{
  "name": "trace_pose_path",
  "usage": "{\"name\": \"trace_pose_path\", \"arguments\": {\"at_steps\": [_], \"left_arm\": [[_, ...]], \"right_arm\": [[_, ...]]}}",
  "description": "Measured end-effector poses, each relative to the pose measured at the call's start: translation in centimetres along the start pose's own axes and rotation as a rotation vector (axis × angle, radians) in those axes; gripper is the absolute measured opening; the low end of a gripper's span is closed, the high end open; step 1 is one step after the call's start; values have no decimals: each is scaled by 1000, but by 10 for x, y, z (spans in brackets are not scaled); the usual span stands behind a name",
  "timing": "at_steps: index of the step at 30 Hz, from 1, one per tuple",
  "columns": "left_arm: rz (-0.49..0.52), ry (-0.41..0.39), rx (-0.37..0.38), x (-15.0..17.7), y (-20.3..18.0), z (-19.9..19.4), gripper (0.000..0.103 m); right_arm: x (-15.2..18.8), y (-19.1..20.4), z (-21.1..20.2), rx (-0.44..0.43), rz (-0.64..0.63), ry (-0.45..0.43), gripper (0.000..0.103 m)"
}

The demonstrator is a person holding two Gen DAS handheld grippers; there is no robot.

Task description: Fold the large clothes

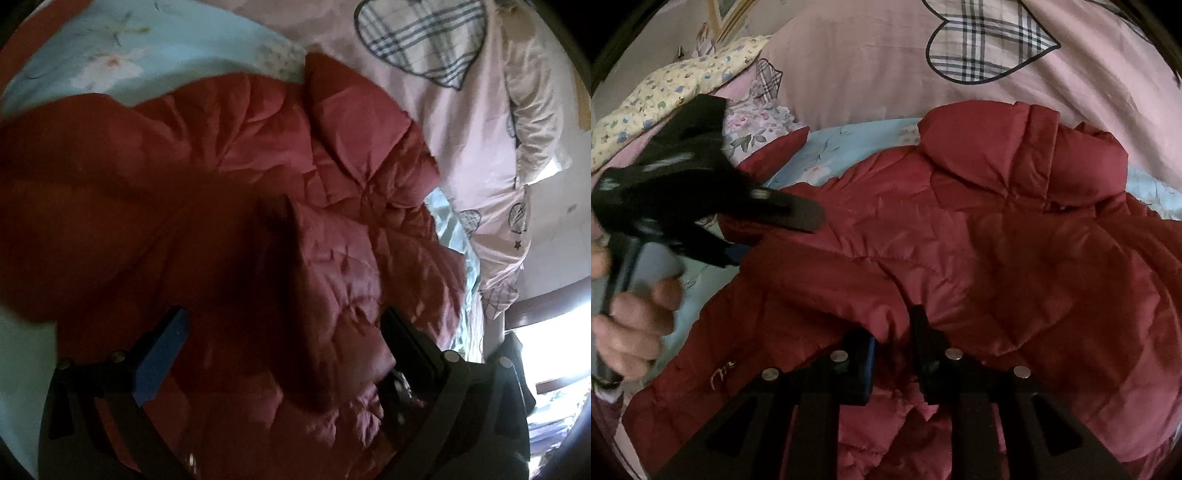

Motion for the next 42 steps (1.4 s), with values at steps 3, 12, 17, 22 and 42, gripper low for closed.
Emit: {"name": "trace_pose_path", "arguments": {"at_steps": [3,12,17,22,42], "left_arm": [[30,-1,-11,-5,-3,7,76],[185,-36,-119,-13,-10,-2,16],[305,-80,-312,-18,2,-12,16],[362,-78,-391,-11,2,1,18],[397,-98,-412,11,-26,27,41]], "right_arm": [[0,0,1,0,3,2,21],[13,-20,-33,39,48,4,28],[-4,-83,-76,173,208,-95,30],[-16,-147,-68,294,313,-80,30],[1,-172,-32,325,335,-12,31]]}}
Point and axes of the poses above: each gripper's, at about its wrist camera, not at the fingertips, and z roughly the way its jaws point, y to its left, x to its underside, the point moved 6 cm from there along z, roughly the way its jaws point, and after that the axes turned 13 degrees about z, right-handed, at the moved point
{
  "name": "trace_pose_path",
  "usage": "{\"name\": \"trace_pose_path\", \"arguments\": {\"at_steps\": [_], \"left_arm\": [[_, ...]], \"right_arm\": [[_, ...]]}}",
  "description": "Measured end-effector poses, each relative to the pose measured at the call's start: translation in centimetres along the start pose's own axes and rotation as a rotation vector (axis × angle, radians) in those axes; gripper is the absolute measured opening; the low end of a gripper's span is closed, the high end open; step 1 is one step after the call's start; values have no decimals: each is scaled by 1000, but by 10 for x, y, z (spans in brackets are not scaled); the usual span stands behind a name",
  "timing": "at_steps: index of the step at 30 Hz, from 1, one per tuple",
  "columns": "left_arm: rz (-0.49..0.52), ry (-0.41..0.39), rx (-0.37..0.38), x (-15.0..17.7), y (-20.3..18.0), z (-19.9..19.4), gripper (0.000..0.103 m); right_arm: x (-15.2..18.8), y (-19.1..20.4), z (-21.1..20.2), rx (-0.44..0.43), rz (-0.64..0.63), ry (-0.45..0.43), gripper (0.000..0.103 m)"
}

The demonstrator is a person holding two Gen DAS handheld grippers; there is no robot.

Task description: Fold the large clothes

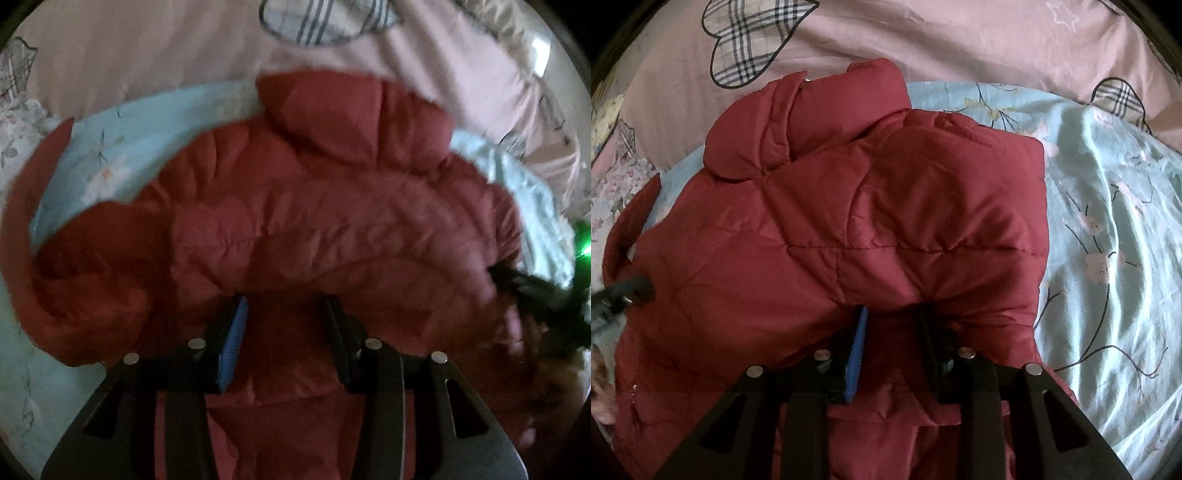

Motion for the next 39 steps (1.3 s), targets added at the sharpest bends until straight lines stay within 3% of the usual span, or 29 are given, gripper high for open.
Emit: {"name": "trace_pose_path", "arguments": {"at_steps": [8,14,15,16,19,22,34,39], "left_arm": [[-34,20,26,16,13,21,44],[-10,4,3,19,10,17,44],[-7,3,-1,18,10,15,44],[-5,2,-6,18,10,12,44],[9,4,-33,20,7,-3,51],[-5,-4,-52,23,11,-18,61],[-132,-65,-81,39,55,-67,62],[-187,-92,-125,36,82,-83,71]], "right_arm": [[2,3,2,2,-22,-7,33],[2,2,4,-14,-31,18,37],[2,3,3,-25,-32,22,44],[2,6,1,-55,-32,31,61],[6,20,-7,-126,-41,66,95],[10,30,-21,-101,-54,31,98],[22,24,-66,-94,11,18,102],[34,20,-65,-54,1,84,102]]}}
Point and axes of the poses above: each gripper's, at about its wrist camera, not at the fingertips, and z roughly the way its jaws point, y to its left, x to its underside, the point moved 6 cm from there along z, roughly the way its jaws point, and after that the axes turned 13 degrees about z, right-handed, at the moved point
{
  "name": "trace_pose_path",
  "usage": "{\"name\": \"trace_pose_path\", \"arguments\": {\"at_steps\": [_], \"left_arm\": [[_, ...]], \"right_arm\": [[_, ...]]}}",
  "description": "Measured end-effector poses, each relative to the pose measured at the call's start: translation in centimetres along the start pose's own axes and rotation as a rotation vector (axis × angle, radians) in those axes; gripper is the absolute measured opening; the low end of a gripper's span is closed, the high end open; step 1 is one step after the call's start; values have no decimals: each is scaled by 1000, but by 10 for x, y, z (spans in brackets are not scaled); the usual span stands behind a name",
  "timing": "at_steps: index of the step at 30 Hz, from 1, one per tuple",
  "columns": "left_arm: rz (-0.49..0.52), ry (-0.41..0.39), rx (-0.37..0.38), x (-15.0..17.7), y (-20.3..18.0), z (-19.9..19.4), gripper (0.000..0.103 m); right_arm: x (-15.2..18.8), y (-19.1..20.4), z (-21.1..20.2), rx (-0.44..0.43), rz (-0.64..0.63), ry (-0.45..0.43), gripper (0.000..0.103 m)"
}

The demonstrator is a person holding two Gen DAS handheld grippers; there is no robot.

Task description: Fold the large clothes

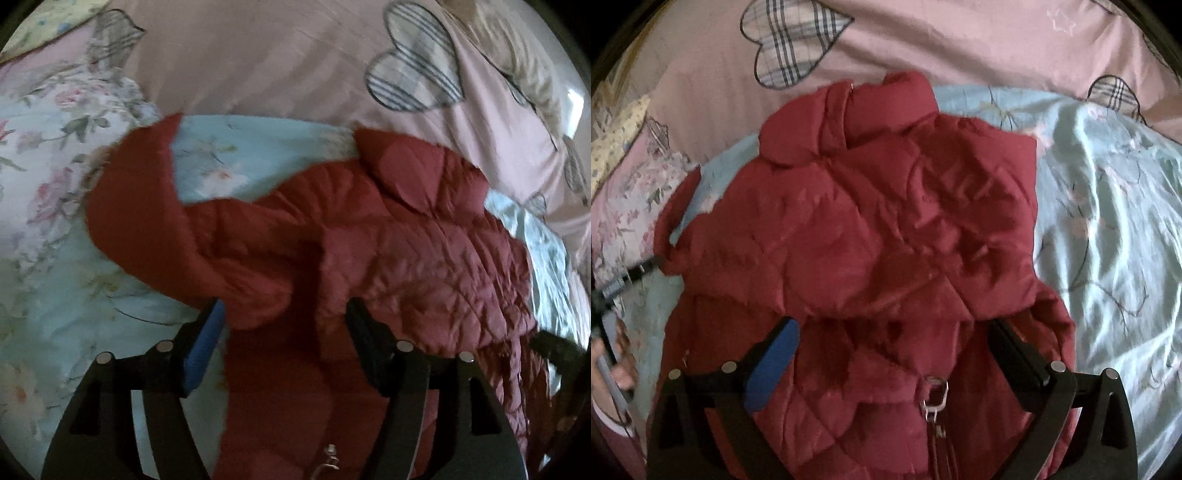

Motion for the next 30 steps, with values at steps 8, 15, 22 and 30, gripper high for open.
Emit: {"name": "trace_pose_path", "arguments": {"at_steps": [8,15,22,30], "left_arm": [[-45,25,-178,-36,62,6,87],[13,122,-350,-78,101,55,87],[45,237,-459,-89,128,95,87],[24,343,-457,-85,152,128,33]], "right_arm": [[17,11,-23,-48,-59,-38,102],[27,26,-38,-100,-99,-52,102],[36,33,-45,-119,-125,-50,102],[45,31,-46,-144,-110,-28,102]]}}
Point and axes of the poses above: each gripper's, at about its wrist camera, not at the fingertips, and z roughly the way its jaws point, y to its left, x to its underside, the point moved 6 cm from there along z, roughly the way its jaws point, and after that the axes turned 13 degrees about z, right-handed, at the moved point
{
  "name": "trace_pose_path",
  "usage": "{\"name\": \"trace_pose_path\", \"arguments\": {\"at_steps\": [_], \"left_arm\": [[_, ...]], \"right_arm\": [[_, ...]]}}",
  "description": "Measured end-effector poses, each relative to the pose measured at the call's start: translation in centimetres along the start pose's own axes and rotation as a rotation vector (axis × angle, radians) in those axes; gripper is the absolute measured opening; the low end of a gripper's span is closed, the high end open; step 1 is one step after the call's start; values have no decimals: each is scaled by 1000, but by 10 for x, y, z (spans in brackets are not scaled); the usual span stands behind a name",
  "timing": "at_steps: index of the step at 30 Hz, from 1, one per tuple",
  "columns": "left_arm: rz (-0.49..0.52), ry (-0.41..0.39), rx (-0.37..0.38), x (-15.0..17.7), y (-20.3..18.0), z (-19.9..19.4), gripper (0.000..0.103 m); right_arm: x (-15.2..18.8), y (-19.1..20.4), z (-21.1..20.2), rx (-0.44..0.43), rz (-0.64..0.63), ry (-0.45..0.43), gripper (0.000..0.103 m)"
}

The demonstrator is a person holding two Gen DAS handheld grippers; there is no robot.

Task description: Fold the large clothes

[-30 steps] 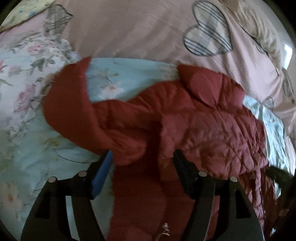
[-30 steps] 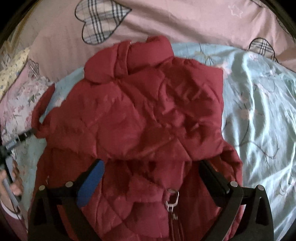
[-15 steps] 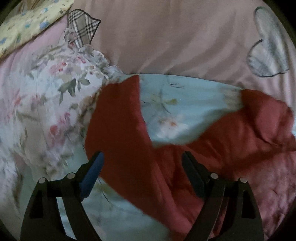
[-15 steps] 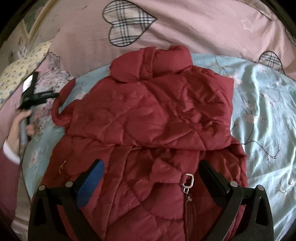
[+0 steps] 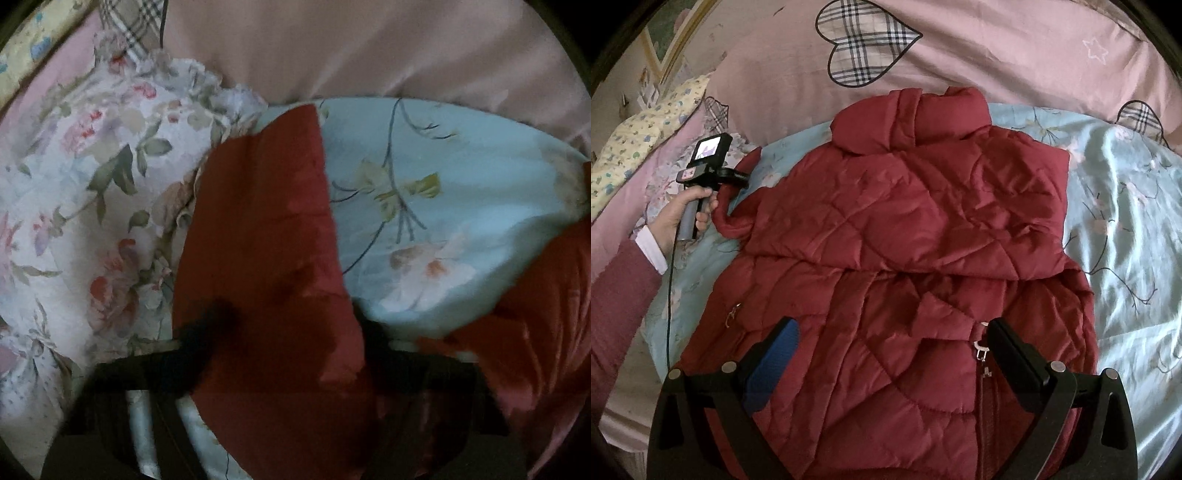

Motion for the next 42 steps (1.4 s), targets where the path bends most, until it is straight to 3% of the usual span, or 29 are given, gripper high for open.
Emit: {"name": "trace_pose_path", "arguments": {"at_steps": [2,3,7,11,13,18,24,30,37,42], "left_arm": [[-19,-9,35,4,2,-1,15],[-25,-35,40,7,4,-7,12],[-92,-175,149,17,7,-47,9],[-155,-335,342,33,-3,-100,8],[-157,-403,419,42,-16,-128,8],[-112,-507,528,55,-55,-176,8],[-45,-564,647,73,-114,-217,8],[13,-565,750,82,-169,-230,8],[87,-524,779,94,-226,-220,8],[104,-513,800,103,-240,-214,8]], "right_arm": [[0,-1,-1,-10,8,-3,102],[0,-1,-2,-15,15,-7,102],[-2,-1,-5,-23,25,-23,102],[-4,0,-6,-28,38,-32,102],[-4,0,-8,-27,41,-37,102],[-4,-5,-8,-39,66,-33,102],[-4,-17,-8,-47,118,-23,102],[-7,-28,-10,-60,161,-19,102],[-20,-39,-17,-86,217,-45,102],[-36,-44,-15,-133,262,-53,102]]}}
Point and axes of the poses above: each gripper's, at about its wrist camera, not at the fingertips, and z roughly the way its jaws point, y to its left, x to its underside, the point moved 6 cm from there along z, roughly the way its jaws point, and after that the axes turned 13 degrees about z, right-handed, at the moved point
